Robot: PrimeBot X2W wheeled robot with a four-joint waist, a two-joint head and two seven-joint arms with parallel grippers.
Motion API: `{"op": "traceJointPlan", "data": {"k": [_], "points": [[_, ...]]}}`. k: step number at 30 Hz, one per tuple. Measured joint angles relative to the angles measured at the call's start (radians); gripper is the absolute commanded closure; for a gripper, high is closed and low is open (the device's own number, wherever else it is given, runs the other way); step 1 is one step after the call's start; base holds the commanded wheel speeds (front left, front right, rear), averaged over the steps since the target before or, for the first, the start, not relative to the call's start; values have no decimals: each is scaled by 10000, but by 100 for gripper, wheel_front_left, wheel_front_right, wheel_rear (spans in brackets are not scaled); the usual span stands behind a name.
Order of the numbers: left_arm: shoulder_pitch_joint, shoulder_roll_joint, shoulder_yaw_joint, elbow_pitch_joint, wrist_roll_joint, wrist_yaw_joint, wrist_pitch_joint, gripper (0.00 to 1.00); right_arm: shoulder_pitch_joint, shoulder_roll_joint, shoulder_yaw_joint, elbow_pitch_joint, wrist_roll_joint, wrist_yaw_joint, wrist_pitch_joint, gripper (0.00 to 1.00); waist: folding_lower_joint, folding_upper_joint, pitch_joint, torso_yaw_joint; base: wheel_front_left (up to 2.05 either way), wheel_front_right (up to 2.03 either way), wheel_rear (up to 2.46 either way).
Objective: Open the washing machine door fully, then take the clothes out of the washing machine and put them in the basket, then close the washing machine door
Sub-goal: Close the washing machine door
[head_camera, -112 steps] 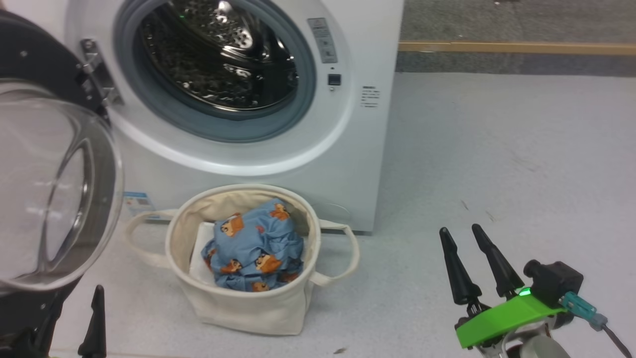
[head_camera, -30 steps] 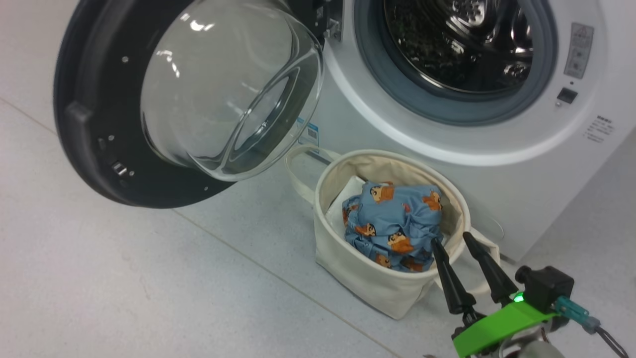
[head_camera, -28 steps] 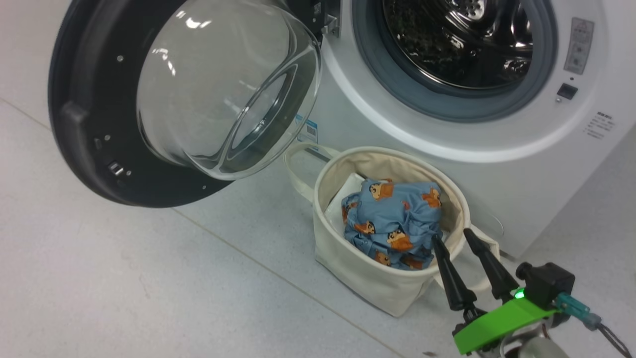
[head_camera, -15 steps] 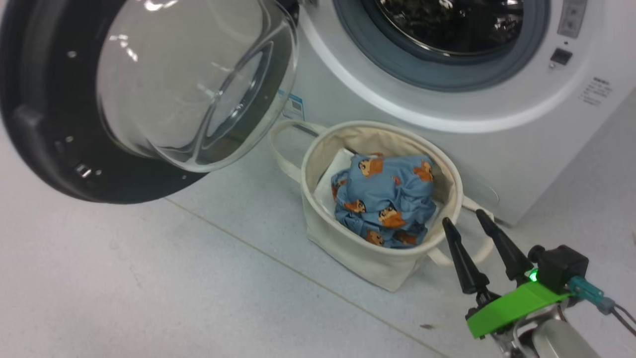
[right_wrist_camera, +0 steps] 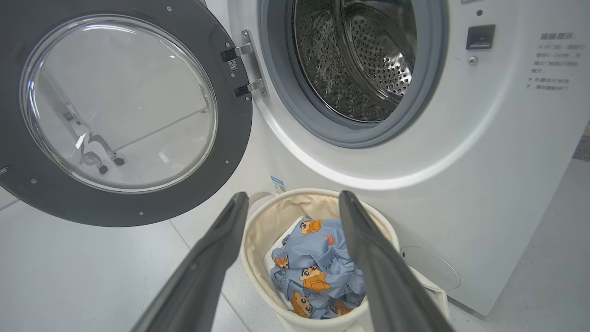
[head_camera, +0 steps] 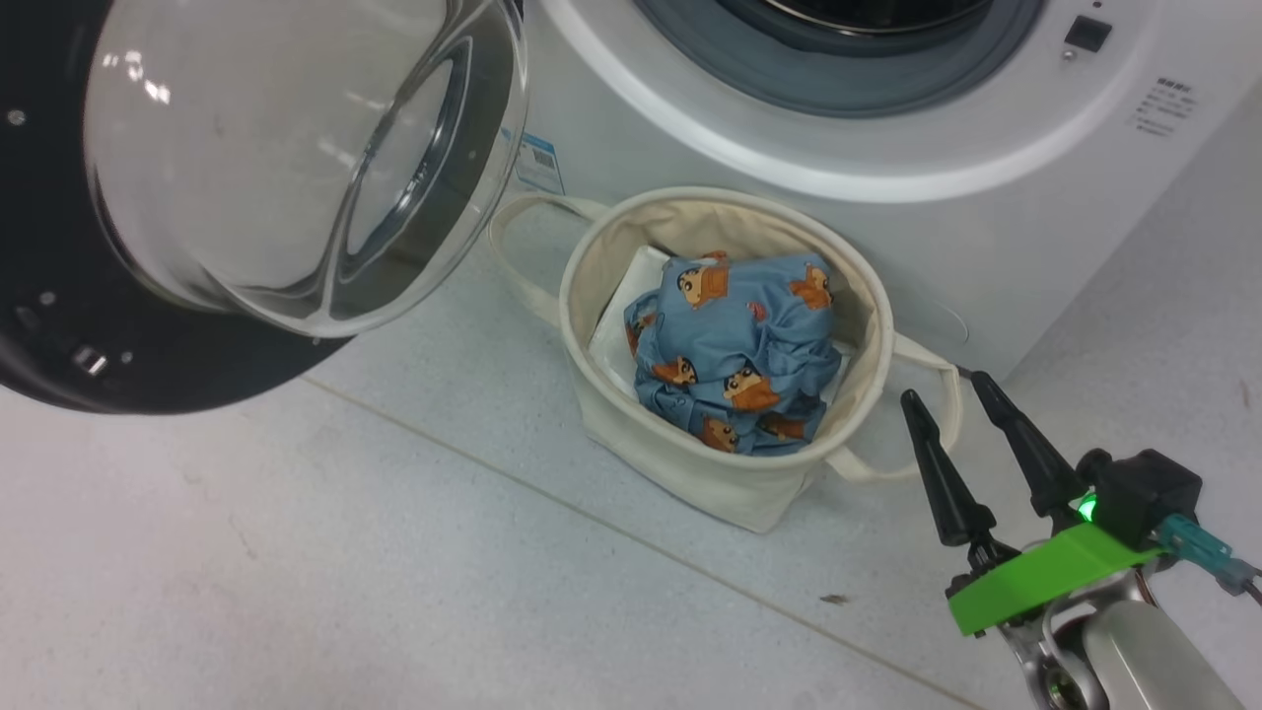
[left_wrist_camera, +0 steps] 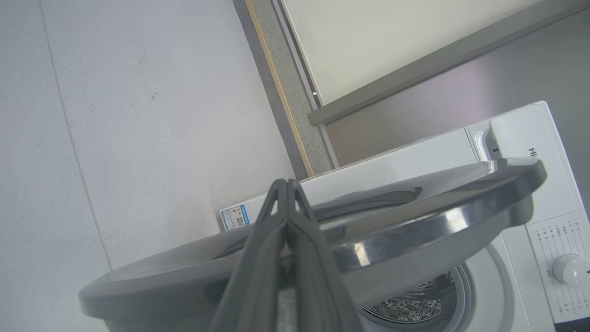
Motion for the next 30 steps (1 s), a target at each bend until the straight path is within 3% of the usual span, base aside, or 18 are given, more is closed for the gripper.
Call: {"op": "traceJointPlan", "data": {"k": [14,30], "points": [[1127,-430,-2092,-1450,357,-2,1122,100,13,430,226,652,105,0,-107,0,-1,0,-1148,138,0,0,0],[3662,-656,-3081,-4642,104,0,1290,100,872,1124,13,1124,355,0,-205,0,-2,0,-2734,-257,0,0,0]]}}
